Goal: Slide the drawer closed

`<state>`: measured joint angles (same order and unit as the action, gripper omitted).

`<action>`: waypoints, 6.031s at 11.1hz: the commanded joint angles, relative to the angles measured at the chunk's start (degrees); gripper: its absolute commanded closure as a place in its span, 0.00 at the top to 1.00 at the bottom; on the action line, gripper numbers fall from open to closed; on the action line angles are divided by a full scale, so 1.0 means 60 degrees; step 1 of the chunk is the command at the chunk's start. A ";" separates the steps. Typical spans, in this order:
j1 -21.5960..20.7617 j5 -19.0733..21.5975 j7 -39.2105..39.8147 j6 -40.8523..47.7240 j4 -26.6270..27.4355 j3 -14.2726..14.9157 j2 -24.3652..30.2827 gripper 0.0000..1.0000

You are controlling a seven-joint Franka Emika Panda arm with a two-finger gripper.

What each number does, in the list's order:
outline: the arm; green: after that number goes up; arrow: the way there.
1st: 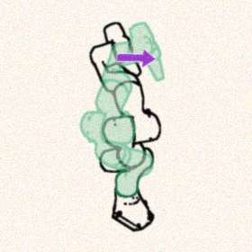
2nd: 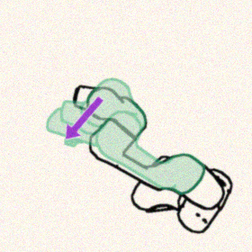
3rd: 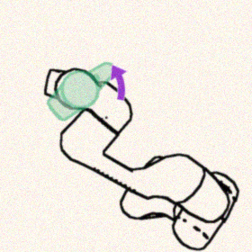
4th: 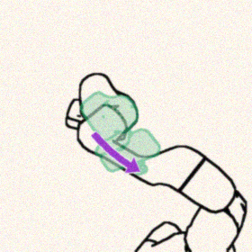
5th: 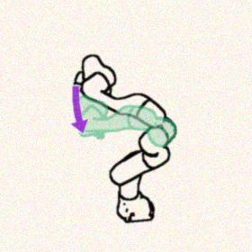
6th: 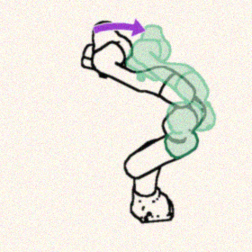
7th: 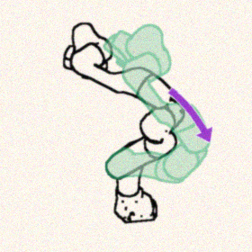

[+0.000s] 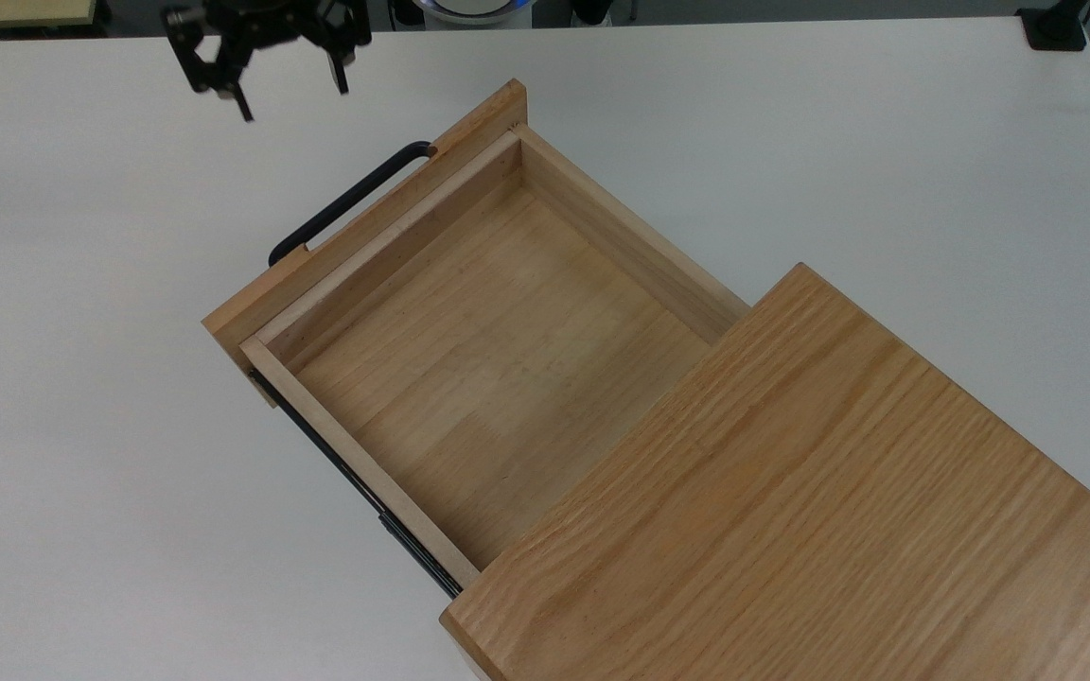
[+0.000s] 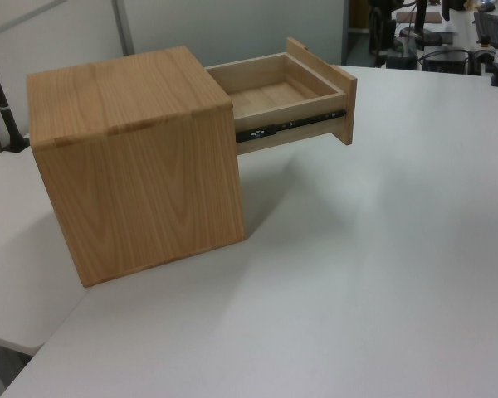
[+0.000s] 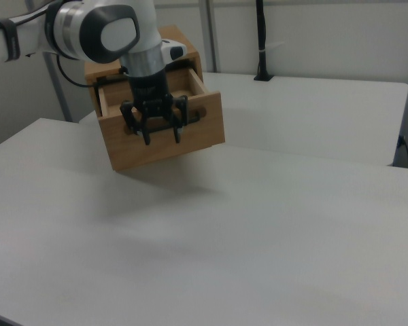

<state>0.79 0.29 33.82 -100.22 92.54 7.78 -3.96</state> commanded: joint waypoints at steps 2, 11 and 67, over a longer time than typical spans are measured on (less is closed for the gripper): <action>-0.0015 0.1064 0.0077 -0.1106 0.0104 0.0226 -0.0494 0.00; -0.0570 0.1680 0.1000 -0.2061 -0.0655 0.0050 -0.1681 0.00; -0.0103 -0.0839 -0.5109 0.0576 0.0734 -0.0933 0.1525 1.00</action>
<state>-0.02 -3.69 2.62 -95.35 96.69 0.85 4.62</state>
